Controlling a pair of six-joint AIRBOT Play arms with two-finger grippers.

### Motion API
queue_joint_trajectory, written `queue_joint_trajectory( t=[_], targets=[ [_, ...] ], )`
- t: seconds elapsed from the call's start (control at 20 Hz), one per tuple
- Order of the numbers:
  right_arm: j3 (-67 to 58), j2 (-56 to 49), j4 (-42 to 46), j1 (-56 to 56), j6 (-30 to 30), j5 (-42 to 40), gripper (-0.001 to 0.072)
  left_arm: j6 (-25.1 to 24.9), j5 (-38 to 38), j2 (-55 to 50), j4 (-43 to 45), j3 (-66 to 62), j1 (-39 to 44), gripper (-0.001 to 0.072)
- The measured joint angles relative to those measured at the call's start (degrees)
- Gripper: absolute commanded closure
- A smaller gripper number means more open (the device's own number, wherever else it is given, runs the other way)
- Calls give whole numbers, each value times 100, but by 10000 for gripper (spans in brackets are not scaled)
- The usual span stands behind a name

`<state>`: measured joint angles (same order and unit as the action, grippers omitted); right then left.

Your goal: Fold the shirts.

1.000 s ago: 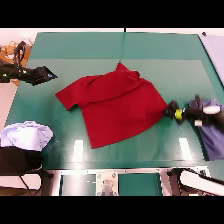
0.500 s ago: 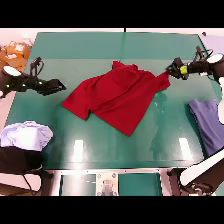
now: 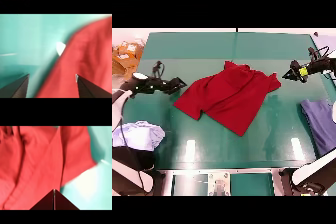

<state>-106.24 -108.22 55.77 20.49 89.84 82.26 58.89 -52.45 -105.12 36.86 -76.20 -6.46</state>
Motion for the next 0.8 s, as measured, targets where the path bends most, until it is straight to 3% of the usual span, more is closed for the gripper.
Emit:
queue_joint_trajectory(
  t=[0.15,0.25,0.3,0.4,0.45,0.6,0.8],
  targets=[
    [1001,682,96,0,-44,98,695,-232,-446,-212,-44,-216,317,185],
    [2087,1370,127,0,-107,-63,694,-361,-612,-286,-2,-328,505,676],
    [2726,1773,107,-11,-162,-214,677,-439,-671,-337,24,-376,570,682],
    [3976,2509,39,-101,-243,-365,318,-542,-785,-341,98,-562,625,682],
    [4605,2835,0,-186,-273,-466,271,-535,-870,-341,138,-682,608,682],
    [6179,3383,-334,-713,-313,-831,271,-365,-1213,-339,249,-1080,463,682],
    [7482,3560,-1316,-2024,-343,-1974,272,-153,-1720,-332,439,-1325,271,682]
  ],
)
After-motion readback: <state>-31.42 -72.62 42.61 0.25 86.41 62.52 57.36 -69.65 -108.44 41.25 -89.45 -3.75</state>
